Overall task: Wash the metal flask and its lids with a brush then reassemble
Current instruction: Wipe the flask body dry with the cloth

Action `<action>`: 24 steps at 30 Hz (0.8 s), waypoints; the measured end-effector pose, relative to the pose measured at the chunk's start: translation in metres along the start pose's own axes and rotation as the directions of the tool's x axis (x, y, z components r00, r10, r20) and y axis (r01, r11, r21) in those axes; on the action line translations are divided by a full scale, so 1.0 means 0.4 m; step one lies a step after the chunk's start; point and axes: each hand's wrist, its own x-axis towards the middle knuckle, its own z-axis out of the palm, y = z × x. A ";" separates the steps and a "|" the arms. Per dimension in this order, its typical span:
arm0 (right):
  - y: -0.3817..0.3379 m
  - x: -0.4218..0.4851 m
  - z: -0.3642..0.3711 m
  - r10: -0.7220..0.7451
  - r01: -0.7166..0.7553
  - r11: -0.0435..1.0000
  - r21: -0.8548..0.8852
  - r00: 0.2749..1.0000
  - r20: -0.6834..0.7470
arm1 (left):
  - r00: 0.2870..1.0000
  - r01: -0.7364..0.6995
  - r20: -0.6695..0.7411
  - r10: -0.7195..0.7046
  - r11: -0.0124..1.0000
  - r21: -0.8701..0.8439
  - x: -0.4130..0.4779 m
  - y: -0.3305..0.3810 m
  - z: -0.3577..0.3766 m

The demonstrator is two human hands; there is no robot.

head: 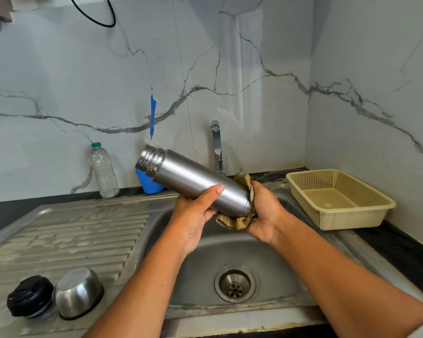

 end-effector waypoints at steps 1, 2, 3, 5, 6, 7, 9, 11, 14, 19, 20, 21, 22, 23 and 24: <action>-0.005 -0.001 0.000 0.020 -0.021 0.999 -0.031 1.000 -0.022 | 1.000 -0.007 -0.005 0.007 1.000 0.021 0.000 -0.003 0.002; -0.008 -0.002 -0.002 0.046 -0.049 0.997 -0.060 0.998 -0.048 | 1.000 -0.017 -0.006 0.018 0.998 0.055 0.002 -0.006 0.001; -0.010 -0.003 -0.003 0.073 -0.080 0.993 -0.083 0.994 -0.082 | 1.000 -0.030 -0.003 0.031 0.994 0.107 0.004 -0.010 0.000; -0.007 0.001 -0.010 0.084 -0.106 0.984 -0.141 0.984 -0.156 | 0.998 -0.069 0.007 0.069 0.968 0.242 0.006 -0.018 -0.004; -0.003 0.007 -0.015 0.063 -0.099 0.978 -0.185 0.980 -0.190 | 0.996 -0.088 0.017 0.087 0.944 0.317 0.007 -0.024 -0.007; 0.001 0.012 -0.016 0.033 -0.087 0.968 -0.235 0.974 -0.224 | 0.995 -0.103 0.021 0.103 0.915 0.391 0.009 -0.029 -0.008; 0.010 0.022 -0.018 -0.047 -0.059 0.933 -0.355 0.958 -0.284 | 0.991 -0.119 0.012 0.130 0.861 0.495 0.010 -0.035 -0.011; 0.014 0.026 -0.017 -0.139 -0.018 0.885 -0.466 0.943 -0.301 | 0.990 -0.116 -0.007 0.140 0.847 0.519 0.009 -0.035 -0.014; 0.009 0.013 -0.010 -0.239 0.101 0.845 -0.525 0.950 -0.202 | 0.994 -0.069 -0.046 0.103 0.876 0.478 0.008 -0.025 -0.019; 0.007 -0.011 -0.005 -0.189 0.162 0.935 -0.317 0.980 -0.057 | 0.999 -0.002 -0.042 0.016 0.952 0.305 0.003 -0.013 -0.029; 0.011 -0.012 -0.005 -0.157 0.140 0.958 -0.249 0.987 -0.046 | 1.000 0.002 -0.030 0.006 0.964 0.265 0.002 -0.011 -0.028; 0.012 -0.014 -0.004 -0.118 0.109 0.976 -0.191 0.992 -0.035 | 1.000 0.002 -0.017 0.002 0.977 0.215 0.001 -0.009 -0.024; 0.014 -0.013 -0.004 -0.072 0.069 0.990 -0.126 0.997 -0.019 | 1.000 0.003 -0.011 -0.002 0.987 0.161 -0.002 -0.006 -0.019; 0.010 -0.017 0.001 -0.036 0.036 0.997 -0.064 0.999 -0.003 | 1.000 0.003 -0.009 -0.002 0.993 0.121 -0.002 -0.003 -0.013; 0.007 -0.017 0.006 -0.020 0.020 0.999 -0.026 1.000 0.002 | 1.000 -0.002 -0.010 0.003 0.994 0.106 -0.003 0.000 -0.008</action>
